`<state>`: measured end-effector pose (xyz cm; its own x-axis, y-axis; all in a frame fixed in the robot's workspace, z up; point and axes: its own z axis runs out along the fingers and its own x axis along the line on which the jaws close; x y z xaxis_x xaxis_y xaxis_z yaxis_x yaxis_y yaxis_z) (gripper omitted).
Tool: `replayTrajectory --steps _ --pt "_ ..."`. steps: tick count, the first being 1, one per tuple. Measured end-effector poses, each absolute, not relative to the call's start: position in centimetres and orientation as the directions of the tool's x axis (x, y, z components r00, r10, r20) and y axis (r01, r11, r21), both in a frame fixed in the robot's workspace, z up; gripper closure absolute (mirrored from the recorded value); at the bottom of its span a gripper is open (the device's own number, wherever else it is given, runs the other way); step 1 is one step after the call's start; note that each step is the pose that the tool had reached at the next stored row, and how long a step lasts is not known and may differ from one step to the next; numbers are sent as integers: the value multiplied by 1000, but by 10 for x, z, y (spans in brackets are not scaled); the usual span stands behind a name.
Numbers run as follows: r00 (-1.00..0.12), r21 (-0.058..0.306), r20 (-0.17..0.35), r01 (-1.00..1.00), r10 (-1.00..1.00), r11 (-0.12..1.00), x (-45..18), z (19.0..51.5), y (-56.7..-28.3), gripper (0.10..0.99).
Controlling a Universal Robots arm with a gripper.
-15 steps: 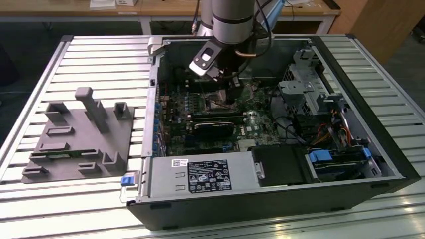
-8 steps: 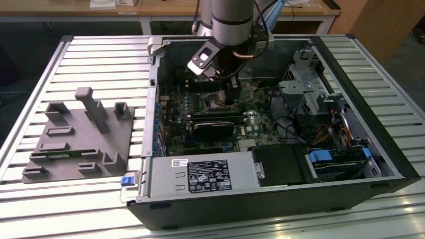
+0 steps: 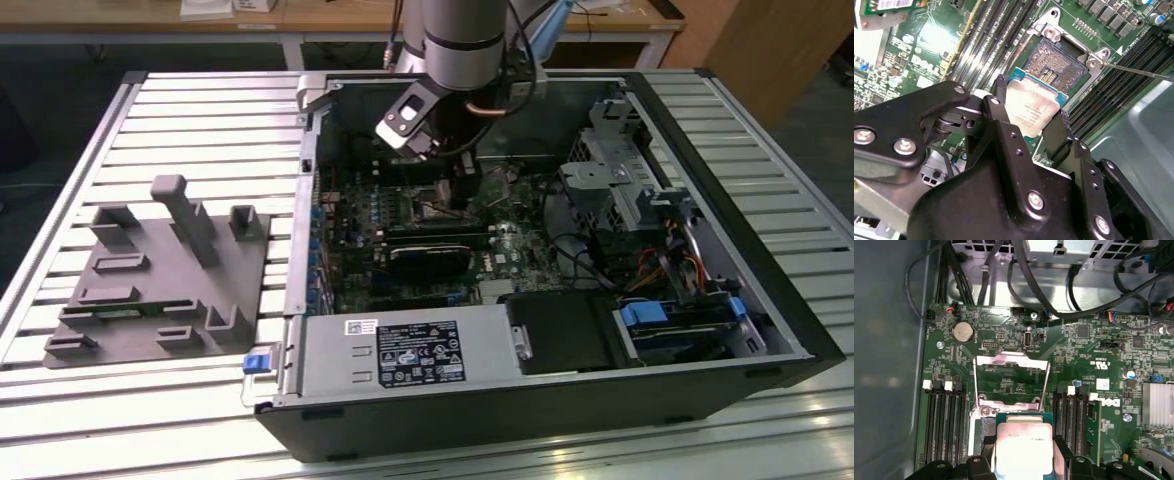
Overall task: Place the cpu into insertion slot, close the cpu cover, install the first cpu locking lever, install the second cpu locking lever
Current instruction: 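Place the cpu into insertion slot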
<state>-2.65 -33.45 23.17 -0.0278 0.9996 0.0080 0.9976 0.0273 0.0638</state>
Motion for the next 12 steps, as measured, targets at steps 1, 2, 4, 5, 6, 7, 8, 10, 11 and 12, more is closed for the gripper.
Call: replayTrajectory --steps 1,2,4,5,6,7,8,10,11,12 --pt "-28 64 8 998 1000 27 -27 231 -334 549" --pt "-28 64 8 998 1000 27 -27 230 -333 549" --pt "-28 64 8 998 1000 27 -29 229 -332 549" --pt "-28 64 8 998 1000 27 -30 229 -332 549" --pt "-28 64 8 998 1000 27 -31 228 -331 549" --pt "-28 64 8 998 1000 27 -33 228 -331 549" --pt "-28 64 8 998 1000 27 -34 227 -331 549" --pt "-28 65 8 998 1000 27 -37 226 -330 549" --pt "-28 65 8 998 1000 27 -38 226 -330 549" --pt "-28 65 8 997 1000 27 -40 225 -329 549"
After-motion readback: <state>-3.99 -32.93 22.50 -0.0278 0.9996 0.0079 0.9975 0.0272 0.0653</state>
